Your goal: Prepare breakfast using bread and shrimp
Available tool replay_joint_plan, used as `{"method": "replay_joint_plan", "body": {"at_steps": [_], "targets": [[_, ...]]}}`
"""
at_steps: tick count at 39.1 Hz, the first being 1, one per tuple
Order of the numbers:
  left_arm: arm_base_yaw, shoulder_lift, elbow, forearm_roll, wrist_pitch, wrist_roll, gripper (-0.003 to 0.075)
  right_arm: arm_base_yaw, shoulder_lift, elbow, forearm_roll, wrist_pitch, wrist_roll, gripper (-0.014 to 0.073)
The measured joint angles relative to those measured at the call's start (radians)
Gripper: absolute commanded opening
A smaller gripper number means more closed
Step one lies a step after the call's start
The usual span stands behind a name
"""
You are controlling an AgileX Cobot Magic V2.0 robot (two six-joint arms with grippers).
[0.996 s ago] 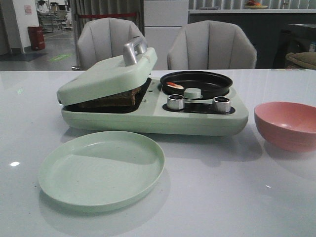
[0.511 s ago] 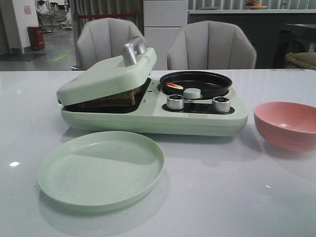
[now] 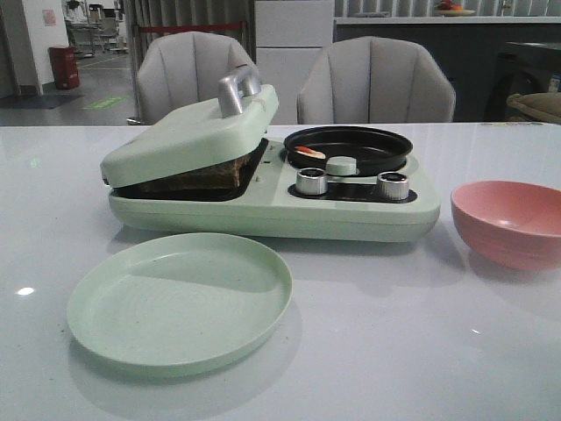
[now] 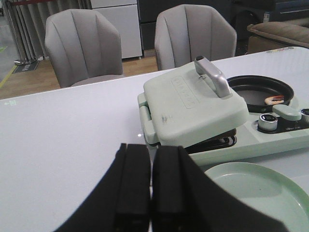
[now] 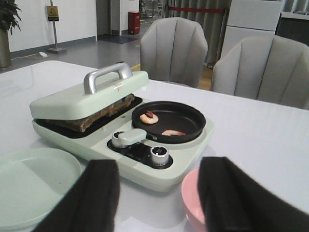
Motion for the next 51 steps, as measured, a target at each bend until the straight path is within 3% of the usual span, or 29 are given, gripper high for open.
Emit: {"method": "replay_joint_plan", "body": {"at_steps": [2,6,43,51], "targets": [[0.000,0.000,0.000,0.000,0.000,0.000,0.0114,0.000,0.000,0.000,0.000,-0.007,0.000,0.0120],[0.000,0.000,0.000,0.000,0.000,0.000,0.0114,0.000,0.000,0.000,0.001,-0.007,0.000,0.0170],[0.000,0.000,0.002,0.000,0.003,0.000,0.0114,0.000,0.000,0.000,0.001,-0.009,0.000,0.0169],[0.069,-0.057,0.026,0.017,0.044,-0.057,0.0114,0.000,0.000,0.000,0.001,-0.009,0.000,0.0169]]}}
